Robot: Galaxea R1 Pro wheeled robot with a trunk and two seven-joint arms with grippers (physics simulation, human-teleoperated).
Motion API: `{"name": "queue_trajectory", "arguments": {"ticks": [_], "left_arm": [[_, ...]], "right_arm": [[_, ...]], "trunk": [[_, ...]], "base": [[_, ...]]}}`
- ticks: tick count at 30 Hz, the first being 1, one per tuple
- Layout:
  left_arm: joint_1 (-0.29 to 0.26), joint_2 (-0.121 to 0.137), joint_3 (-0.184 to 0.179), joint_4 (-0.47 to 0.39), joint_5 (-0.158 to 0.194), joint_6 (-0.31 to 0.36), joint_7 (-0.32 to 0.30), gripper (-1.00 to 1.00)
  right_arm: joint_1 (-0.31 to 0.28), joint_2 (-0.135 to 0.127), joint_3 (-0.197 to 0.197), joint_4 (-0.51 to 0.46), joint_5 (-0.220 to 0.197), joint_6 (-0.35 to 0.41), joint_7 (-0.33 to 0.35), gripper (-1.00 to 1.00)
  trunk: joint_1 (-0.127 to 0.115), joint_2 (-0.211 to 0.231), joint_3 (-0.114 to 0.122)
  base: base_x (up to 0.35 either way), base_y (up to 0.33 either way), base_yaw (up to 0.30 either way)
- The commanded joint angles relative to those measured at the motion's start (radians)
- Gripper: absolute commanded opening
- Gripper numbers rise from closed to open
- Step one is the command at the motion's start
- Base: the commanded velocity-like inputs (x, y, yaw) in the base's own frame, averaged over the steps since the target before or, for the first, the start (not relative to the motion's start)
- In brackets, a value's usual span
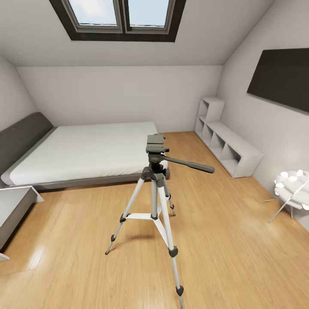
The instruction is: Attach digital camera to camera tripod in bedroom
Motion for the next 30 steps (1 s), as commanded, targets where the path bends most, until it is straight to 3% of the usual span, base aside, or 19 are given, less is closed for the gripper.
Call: {"name": "queue_trajectory", "arguments": {"ticks": [1,29,30], "left_arm": [[-0.001,0.0,-0.008,0.001,0.007,-0.001,-0.004,-1.0],[0.0,0.0,-0.008,0.001,0.008,-0.001,-0.005,-1.0],[0.0,0.0,-0.009,0.001,0.007,-0.001,-0.005,-1.0]], "right_arm": [[-0.001,-0.001,-0.009,0.003,0.009,-0.006,0.0,1.0],[-0.001,0.008,-0.009,0.003,0.007,0.002,0.001,1.0],[-0.001,-0.006,0.027,-0.03,0.028,-0.002,0.007,1.0]], "trunk": [[0.0,-0.002,-0.002],[0.0,-0.002,-0.003],[0.0,-0.002,-0.003]], "base": [[0.0,0.0,0.0],[0.0,0.0,0.0],[0.0,0.0,0.0]]}}
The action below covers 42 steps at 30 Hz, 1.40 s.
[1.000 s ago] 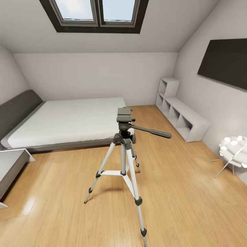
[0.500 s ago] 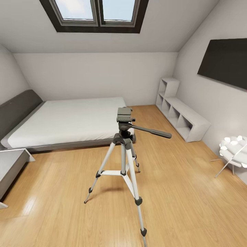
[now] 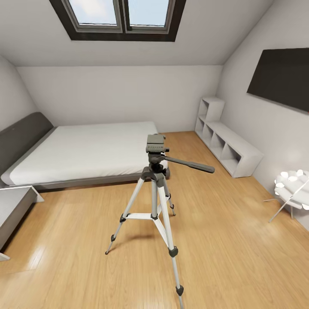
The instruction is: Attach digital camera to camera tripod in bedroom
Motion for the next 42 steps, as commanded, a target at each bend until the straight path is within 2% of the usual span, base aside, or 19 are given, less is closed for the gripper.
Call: {"name": "queue_trajectory", "arguments": {"ticks": [1,2,4,5,8,9,10,12,15,18,19,22,23,25,27,30,31,36,42], "left_arm": [[-0.001,0.0,-0.008,0.001,0.007,-0.001,-0.004,-1.0],[-0.001,0.0,-0.008,0.001,0.007,-0.001,-0.004,-1.0],[-0.001,0.0,-0.008,0.001,0.007,-0.001,-0.004,-1.0],[-0.001,0.0,-0.008,0.001,0.007,-0.001,-0.004,-1.0],[-0.001,0.0,-0.008,0.001,0.007,-0.001,-0.004,-1.0],[-0.001,0.0,-0.008,0.001,0.007,-0.001,-0.004,-1.0],[-0.001,0.0,-0.009,0.001,0.007,-0.001,-0.004,-1.0],[-0.001,-0.002,-0.009,0.001,0.006,-0.001,-0.004,-1.0],[-0.001,-0.001,-0.009,0.001,0.006,-0.001,-0.004,-1.0],[-0.001,-0.001,-0.009,0.001,0.006,-0.001,-0.004,-1.0],[-0.001,-0.001,-0.009,0.001,0.006,-0.001,-0.004,-1.0],[-0.001,-0.001,-0.008,0.001,0.006,-0.001,-0.004,-1.0],[-0.001,-0.001,-0.008,0.001,0.006,-0.001,-0.004,-1.0],[-0.001,-0.001,-0.008,0.001,0.006,-0.001,-0.004,-1.0],[-0.001,-0.001,-0.008,0.001,0.006,-0.001,-0.004,-1.0],[-0.001,-0.001,-0.008,0.001,0.006,-0.001,-0.004,-1.0],[-0.001,-0.001,-0.008,0.001,0.006,-0.001,-0.004,-1.0],[-0.001,0.0,-0.008,0.001,0.006,-0.001,-0.004,-1.0],[-0.001,0.0,-0.008,0.001,0.006,-0.001,-0.004,-1.0]], "right_arm": [[0.0,-0.002,0.008,-0.089,0.014,0.003,0.008,1.0],[0.001,-0.001,0.014,-0.267,0.014,0.036,0.014,1.0],[0.001,0.0,0.015,-0.379,0.011,0.076,0.018,1.0],[0.001,0.002,0.014,-0.679,0.002,0.247,0.038,1.0],[0.001,0.003,0.013,-0.846,-0.007,0.37,0.071,1.0],[0.004,0.004,0.013,-0.952,-0.018,0.458,0.105,1.0],[0.004,0.005,0.013,-1.0,-0.025,0.501,0.125,1.0],[-0.016,0.007,0.014,-1.152,-0.05,0.667,0.208,1.0],[-0.065,0.008,0.019,-1.229,-0.062,0.773,0.267,1.0],[-0.151,0.011,0.032,-1.301,-0.071,0.89,0.353,1.0],[-0.195,0.011,0.036,-1.327,-0.073,0.945,0.402,1.0],[-0.258,0.012,0.041,-1.356,-0.074,1.025,0.484,1.0],[-0.294,0.013,0.048,-1.369,-0.075,1.07,0.544,1.0],[-0.318,0.013,0.064,-1.381,-0.075,1.104,0.608,1.0],[-0.34,0.014,0.111,-1.404,-0.074,1.131,0.707,1.0],[-0.351,0.017,0.172,-1.428,-0.071,1.131,0.792,1.0],[-0.359,0.019,0.244,-1.46,-0.069,1.131,0.866,1.0],[-0.361,0.031,0.276,-1.467,-0.072,1.131,0.893,1.0],[-0.361,0.046,0.279,-1.438,-0.073,1.108,0.899,1.0]], "trunk": [[0.0,-0.002,-0.002],[0.0,-0.002,-0.002],[0.0,-0.002,-0.002],[0.0,-0.002,-0.002],[0.0,-0.002,-0.002],[0.0,-0.002,-0.002],[0.0,-0.002,-0.002],[0.0,-0.002,-0.002],[0.0,-0.002,-0.002],[0.0,-0.002,-0.002],[0.0,-0.002,-0.002],[0.0,-0.002,-0.002],[0.0,-0.002,-0.002],[0.0,-0.002,-0.002],[0.0,-0.002,-0.002],[0.0,-0.002,-0.002],[0.0,-0.002,-0.002],[0.0,-0.002,-0.002],[0.0,-0.002,-0.002]], "base": [[0.0,0.0,0.0],[0.0,0.0,0.0],[0.0,0.0,0.0],[0.0,0.0,0.0],[0.0,0.0,0.0],[0.0,0.0,0.0],[0.0,0.0,0.0],[0.0,0.0,0.0],[0.0,0.0,0.0],[0.0,0.0,0.0],[0.0,0.0,0.0],[0.0,0.0,0.0],[0.0,0.0,0.0],[0.0,0.0,0.0],[0.0,0.0,0.0],[0.0,0.0,0.0],[0.0,0.0,0.0],[0.0,0.0,0.0],[0.0,0.0,0.0]]}}
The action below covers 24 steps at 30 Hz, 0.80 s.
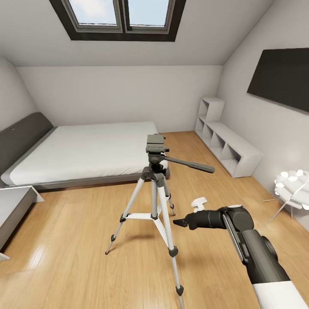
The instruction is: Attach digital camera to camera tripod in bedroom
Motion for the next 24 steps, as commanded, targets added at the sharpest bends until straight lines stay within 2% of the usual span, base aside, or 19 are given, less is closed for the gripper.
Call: {"name": "queue_trajectory", "arguments": {"ticks": [1,7,20,23,24], "left_arm": [[-0.001,0.0,-0.008,0.001,0.007,-0.001,-0.004,-1.0],[-0.001,0.0,-0.008,0.001,0.007,-0.001,-0.004,-1.0],[-0.001,0.0,-0.008,0.001,0.007,-0.001,-0.004,-1.0],[-0.001,0.0,-0.008,0.001,0.007,-0.001,-0.004,-1.0],[-0.001,0.0,-0.008,0.001,0.007,-0.001,-0.004,-1.0]], "right_arm": [[-0.001,0.0,0.0,0.011,0.011,-0.018,0.009,1.0],[-0.001,0.002,-0.001,0.038,0.01,-0.065,0.01,1.0],[-0.001,0.008,0.001,0.064,0.005,-0.074,0.014,1.0],[-0.001,0.033,0.0,0.118,0.006,-0.096,0.011,1.0],[-0.001,0.053,-0.003,0.157,0.007,-0.127,0.009,1.0]], "trunk": [[0.001,-0.002,-0.002],[0.001,-0.002,-0.002],[0.001,-0.002,-0.002],[0.001,-0.002,-0.002],[0.001,-0.002,-0.002]], "base": [[0.0,0.0,0.0],[0.0,0.0,0.0],[0.0,0.0,0.0],[0.0,0.0,0.0],[0.0,0.0,0.0]]}}
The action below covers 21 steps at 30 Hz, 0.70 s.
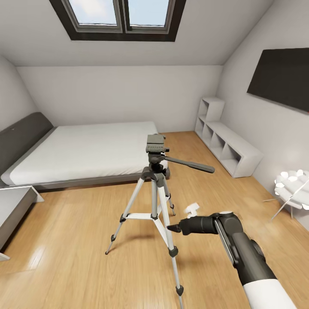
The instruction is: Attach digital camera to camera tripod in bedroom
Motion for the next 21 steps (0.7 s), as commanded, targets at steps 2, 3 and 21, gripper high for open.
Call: {"name": "queue_trajectory", "arguments": {"ticks": [2,3,21], "left_arm": [[-0.001,0.0,-0.008,0.001,0.007,-0.001,-0.004,-1.0],[-0.001,0.0,-0.008,0.001,0.007,-0.001,-0.004,-1.0],[-0.001,0.0,-0.008,0.001,0.007,-0.001,-0.004,-1.0]], "right_arm": [[-0.001,0.022,-0.004,0.043,0.011,-0.044,0.005,1.0],[-0.001,0.039,-0.008,0.085,0.011,-0.096,0.001,1.0],[-0.001,0.072,-0.077,0.199,0.012,-0.297,-0.044,1.0]], "trunk": [[0.0,-0.002,-0.002],[0.0,-0.002,-0.002],[0.0,-0.002,-0.002]], "base": [[0.0,0.0,0.0],[0.0,0.0,0.0],[0.0,0.0,0.0]]}}
